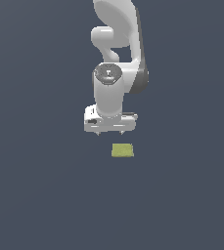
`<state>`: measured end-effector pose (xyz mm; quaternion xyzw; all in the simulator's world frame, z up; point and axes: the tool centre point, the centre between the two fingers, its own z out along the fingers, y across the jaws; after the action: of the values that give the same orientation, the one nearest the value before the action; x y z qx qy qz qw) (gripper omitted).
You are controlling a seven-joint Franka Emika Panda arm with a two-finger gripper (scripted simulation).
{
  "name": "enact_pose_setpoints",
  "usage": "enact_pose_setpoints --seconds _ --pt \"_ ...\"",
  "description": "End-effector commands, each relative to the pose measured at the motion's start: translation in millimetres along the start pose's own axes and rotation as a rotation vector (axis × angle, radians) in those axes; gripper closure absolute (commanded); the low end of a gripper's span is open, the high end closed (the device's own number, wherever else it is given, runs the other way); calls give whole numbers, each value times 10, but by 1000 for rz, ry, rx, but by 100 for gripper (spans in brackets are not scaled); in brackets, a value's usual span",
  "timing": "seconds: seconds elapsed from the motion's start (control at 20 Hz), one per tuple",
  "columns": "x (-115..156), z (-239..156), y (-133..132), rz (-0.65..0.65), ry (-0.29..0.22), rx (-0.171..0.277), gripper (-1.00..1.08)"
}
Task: Pick up the object and move it to a goal position.
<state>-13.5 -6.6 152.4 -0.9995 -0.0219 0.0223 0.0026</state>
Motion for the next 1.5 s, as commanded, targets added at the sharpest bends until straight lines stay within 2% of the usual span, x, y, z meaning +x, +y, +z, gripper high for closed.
enact_pose_setpoints --seconds 0.0,0.4,1.45 --pt "5 25 -11 -37 0 -2 -92" --pt "32 148 -66 -222 0 -13 -92" --pt "111 562 -310 -880 2 -33 -92"
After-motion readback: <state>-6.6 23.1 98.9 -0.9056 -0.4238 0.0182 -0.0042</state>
